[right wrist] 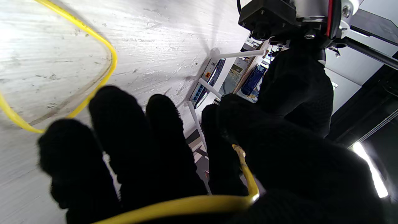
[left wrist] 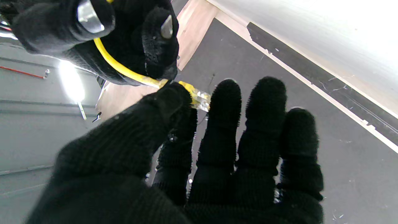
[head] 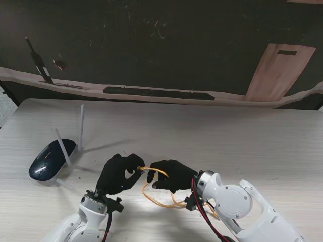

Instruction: Untangle the Ethernet cable and plug it into the router

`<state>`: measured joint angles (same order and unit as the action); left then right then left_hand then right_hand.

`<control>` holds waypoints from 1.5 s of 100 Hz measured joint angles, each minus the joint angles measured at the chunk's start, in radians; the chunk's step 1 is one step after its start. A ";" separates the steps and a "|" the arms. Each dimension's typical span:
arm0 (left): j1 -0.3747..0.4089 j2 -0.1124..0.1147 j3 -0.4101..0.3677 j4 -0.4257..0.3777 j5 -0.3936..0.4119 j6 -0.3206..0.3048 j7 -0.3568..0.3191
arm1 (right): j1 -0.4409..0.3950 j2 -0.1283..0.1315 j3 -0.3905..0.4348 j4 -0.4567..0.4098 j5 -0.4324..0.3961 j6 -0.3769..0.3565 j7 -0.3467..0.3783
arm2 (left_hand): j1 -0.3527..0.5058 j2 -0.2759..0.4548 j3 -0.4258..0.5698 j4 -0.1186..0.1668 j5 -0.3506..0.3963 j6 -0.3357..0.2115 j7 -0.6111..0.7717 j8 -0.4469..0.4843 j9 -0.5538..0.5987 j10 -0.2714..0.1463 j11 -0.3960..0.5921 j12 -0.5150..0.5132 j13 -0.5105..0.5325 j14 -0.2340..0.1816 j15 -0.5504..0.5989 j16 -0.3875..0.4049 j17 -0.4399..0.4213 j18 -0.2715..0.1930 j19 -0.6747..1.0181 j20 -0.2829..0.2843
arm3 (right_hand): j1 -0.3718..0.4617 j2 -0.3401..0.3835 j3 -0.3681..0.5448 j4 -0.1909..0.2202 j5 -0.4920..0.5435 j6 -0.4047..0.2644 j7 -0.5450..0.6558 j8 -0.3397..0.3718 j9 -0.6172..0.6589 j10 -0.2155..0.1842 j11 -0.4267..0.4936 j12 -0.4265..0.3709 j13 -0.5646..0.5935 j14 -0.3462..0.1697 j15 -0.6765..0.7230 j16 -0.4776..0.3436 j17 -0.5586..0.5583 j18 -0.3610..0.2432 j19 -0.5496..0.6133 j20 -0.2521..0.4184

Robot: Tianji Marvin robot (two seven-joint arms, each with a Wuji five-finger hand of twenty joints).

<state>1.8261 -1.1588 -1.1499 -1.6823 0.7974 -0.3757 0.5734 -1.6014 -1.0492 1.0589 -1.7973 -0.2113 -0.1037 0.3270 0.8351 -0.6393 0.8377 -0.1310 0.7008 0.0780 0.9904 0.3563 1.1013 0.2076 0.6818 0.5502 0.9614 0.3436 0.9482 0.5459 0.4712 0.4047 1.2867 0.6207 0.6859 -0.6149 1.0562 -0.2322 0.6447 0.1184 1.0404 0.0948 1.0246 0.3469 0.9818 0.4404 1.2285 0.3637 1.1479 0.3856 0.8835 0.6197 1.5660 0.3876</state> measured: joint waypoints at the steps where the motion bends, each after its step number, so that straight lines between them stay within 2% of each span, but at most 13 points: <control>1: 0.000 0.000 0.000 0.000 0.000 0.001 0.000 | -0.001 0.000 0.000 0.000 -0.001 0.000 -0.002 | -0.001 -0.005 0.004 0.000 0.000 0.000 0.004 0.000 0.000 0.000 0.000 0.001 0.000 0.000 0.001 0.000 0.000 0.000 0.000 0.000 | -0.009 -0.007 0.003 0.000 0.000 0.000 -0.002 0.001 -0.009 0.001 -0.001 0.000 -0.008 0.002 -0.012 -0.001 -0.013 0.001 -0.004 0.000; 22: 0.001 0.000 0.003 0.000 0.012 0.036 0.019 | -0.018 -0.012 0.000 0.000 -0.060 -0.007 -0.086 | -0.027 -0.029 0.056 0.014 0.000 -0.001 0.042 0.012 0.000 0.000 0.026 0.012 0.000 0.000 0.018 0.013 0.000 0.002 0.009 0.010 | -0.055 -0.044 0.046 0.004 -0.012 0.011 -0.051 0.071 -0.087 0.006 -0.036 -0.009 -0.117 0.038 -0.140 -0.005 -0.173 0.009 -0.152 0.016; 40: 0.001 -0.002 0.010 0.000 0.016 0.067 0.036 | -0.035 -0.027 -0.003 -0.001 -0.103 -0.008 -0.175 | -0.028 -0.040 0.067 0.014 0.000 -0.001 0.059 0.013 0.000 0.000 0.027 0.023 0.000 0.000 0.025 0.023 0.000 0.003 0.009 0.010 | -0.058 -0.079 0.078 0.077 -0.028 0.037 -0.113 0.180 -0.155 0.007 -0.071 -0.010 -0.177 0.039 -0.236 -0.006 -0.198 0.010 -0.202 0.017; 55: 0.003 -0.003 0.011 -0.002 0.018 0.087 0.036 | -0.044 -0.036 -0.016 -0.006 -0.200 -0.005 -0.236 | -0.028 -0.040 0.067 0.014 0.000 -0.003 0.064 0.015 0.000 0.000 0.039 0.036 0.000 0.000 0.028 0.029 0.000 0.003 0.009 0.010 | -0.060 -0.093 0.079 0.078 -0.064 0.050 -0.127 0.202 -0.246 0.009 -0.090 -0.012 -0.237 0.038 -0.292 -0.006 -0.154 0.011 -0.202 0.022; 65: 0.008 -0.003 0.010 -0.011 0.010 0.103 0.019 | -0.045 -0.041 -0.043 -0.002 -0.317 -0.006 -0.342 | -0.028 -0.040 0.067 0.014 0.000 -0.004 0.066 0.023 0.000 0.000 0.047 0.037 0.000 0.000 0.032 0.036 -0.001 0.007 0.009 0.011 | -0.069 -0.108 0.091 0.078 -0.088 0.051 -0.134 0.214 -0.284 0.009 -0.094 -0.012 -0.272 0.037 -0.312 -0.006 -0.155 0.011 -0.202 0.026; 79: 0.013 -0.003 0.011 -0.018 0.006 0.118 0.012 | -0.044 -0.062 -0.074 0.020 -0.330 -0.006 -0.453 | -0.028 -0.040 0.067 0.014 -0.002 -0.005 0.075 0.024 0.000 0.000 0.049 0.038 0.000 0.000 0.039 0.037 -0.001 0.009 0.009 0.011 | -0.069 -0.139 0.111 0.078 -0.088 0.063 -0.133 0.225 -0.306 0.010 -0.093 -0.012 -0.292 0.036 -0.314 -0.006 -0.172 0.011 -0.227 0.026; 90: 0.015 -0.003 0.012 -0.020 0.004 0.128 0.014 | -0.041 -0.077 -0.093 0.039 -0.410 -0.006 -0.523 | -0.028 -0.040 0.067 0.025 -0.002 -0.005 0.076 0.025 0.000 0.000 0.049 0.048 0.000 0.000 0.040 0.037 -0.001 0.010 0.009 0.011 | -0.069 -0.157 0.127 0.078 -0.087 0.067 -0.133 0.230 -0.305 0.010 -0.092 -0.012 -0.279 0.035 -0.313 -0.006 -0.130 0.011 -0.220 0.023; 104: 0.015 -0.004 0.018 -0.021 0.003 0.149 0.025 | -0.038 -0.088 -0.117 0.057 -0.441 -0.003 -0.607 | -0.028 -0.040 0.067 0.027 -0.003 -0.005 0.080 0.025 0.000 0.000 0.049 0.049 0.000 0.000 0.040 0.037 -0.001 0.010 0.009 0.012 | -0.069 -0.193 0.143 0.078 -0.072 0.073 -0.133 0.235 -0.301 0.018 -0.083 -0.012 -0.245 0.032 -0.307 0.004 -0.058 0.010 -0.178 0.022; 117: 0.015 -0.008 0.025 -0.021 -0.003 0.169 0.038 | -0.035 -0.096 -0.134 0.074 -0.513 -0.001 -0.675 | -0.028 -0.040 0.067 0.035 -0.003 -0.005 0.084 0.025 0.000 0.000 0.050 0.049 0.000 0.000 0.040 0.038 -0.001 0.010 0.009 0.012 | -0.070 -0.226 0.159 0.078 -0.058 0.073 -0.122 0.244 -0.301 0.018 -0.082 -0.012 -0.234 0.031 -0.304 0.004 -0.034 0.010 -0.177 0.017; 122: 0.015 -0.010 0.026 -0.022 -0.005 0.174 0.040 | -0.035 -0.099 -0.140 0.077 -0.514 -0.001 -0.682 | -0.028 -0.040 0.067 0.036 -0.003 -0.005 0.084 0.025 0.000 0.000 0.050 0.049 0.000 0.000 0.041 0.038 -0.001 0.010 0.009 0.012 | -0.070 -0.238 0.161 0.078 -0.058 0.073 -0.117 0.250 -0.302 0.019 -0.080 -0.012 -0.234 0.030 -0.314 0.004 -0.034 0.010 -0.185 -0.006; 132: 0.015 -0.011 0.028 -0.024 -0.006 0.188 0.044 | -0.035 -0.103 -0.152 0.083 -0.511 0.003 -0.714 | -0.028 -0.040 0.067 0.037 -0.003 -0.005 0.085 0.025 0.000 0.000 0.051 0.049 0.000 0.000 0.042 0.039 -0.001 0.011 0.009 0.012 | -0.070 -0.238 0.162 0.078 -0.059 0.073 -0.109 0.252 -0.304 0.019 -0.072 -0.012 -0.226 0.022 -0.334 0.003 -0.041 0.013 -0.233 -0.124; 143: 0.015 -0.013 0.032 -0.025 -0.010 0.202 0.048 | -0.036 -0.112 -0.165 0.085 -0.496 0.015 -0.741 | -0.028 -0.040 0.067 0.038 -0.003 -0.005 0.085 0.025 0.000 0.000 0.051 0.049 0.000 0.002 0.042 0.039 -0.001 0.011 0.009 0.012 | -0.070 -0.238 0.171 0.078 -0.061 0.073 -0.109 0.256 -0.315 0.020 -0.070 -0.012 -0.214 0.022 -0.338 0.002 -0.014 0.021 -0.243 -0.143; 150: 0.015 -0.014 0.035 -0.026 -0.011 0.211 0.049 | -0.035 -0.117 -0.174 0.085 -0.489 0.020 -0.749 | -0.028 -0.040 0.067 0.039 -0.003 -0.005 0.085 0.025 0.000 0.000 0.051 0.049 0.000 0.002 0.042 0.039 -0.001 0.011 0.009 0.012 | -0.057 -0.237 0.172 0.078 -0.062 0.073 -0.097 0.263 -0.318 0.020 -0.060 -0.012 -0.192 0.022 -0.289 0.002 0.056 0.022 -0.161 -0.139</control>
<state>1.8413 -1.1728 -1.1154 -1.7082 0.7859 -0.1650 0.6227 -1.6364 -1.1664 0.8853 -1.7119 -0.7006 -0.0835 -0.4224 0.8067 -0.6793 0.9050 -0.0916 0.6974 0.0731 1.0753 0.3813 1.1013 0.2076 0.7326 0.5992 0.9614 0.3455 0.9899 0.5847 0.4702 0.4160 1.2960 0.6327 0.6288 -0.8515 1.2287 -0.1539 0.5825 0.1917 0.9435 0.3573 0.7065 0.3670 0.9218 0.4280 1.0368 0.3854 0.8586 0.3880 0.9400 0.6413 1.4051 0.2483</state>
